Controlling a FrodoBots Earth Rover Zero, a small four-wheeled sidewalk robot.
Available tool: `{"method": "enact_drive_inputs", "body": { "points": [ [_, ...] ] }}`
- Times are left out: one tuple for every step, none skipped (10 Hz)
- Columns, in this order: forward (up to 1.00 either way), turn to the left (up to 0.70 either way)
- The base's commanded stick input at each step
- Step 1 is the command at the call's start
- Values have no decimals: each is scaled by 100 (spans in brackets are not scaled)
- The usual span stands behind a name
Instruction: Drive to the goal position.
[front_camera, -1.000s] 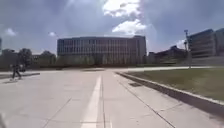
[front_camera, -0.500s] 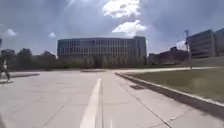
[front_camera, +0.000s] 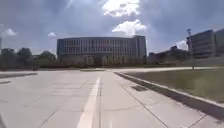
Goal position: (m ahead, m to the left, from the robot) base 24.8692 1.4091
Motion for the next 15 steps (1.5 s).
{"method": "enact_drive_inputs", "body": {
  "points": [
    [50,50],
    [50,26],
    [50,0],
    [50,0],
    [50,0],
    [50,0],
    [50,0],
    [50,0],
    [50,0],
    [50,0],
    [50,0],
    [50,0],
    [50,0],
    [50,0],
    [50,0]
  ]
}}
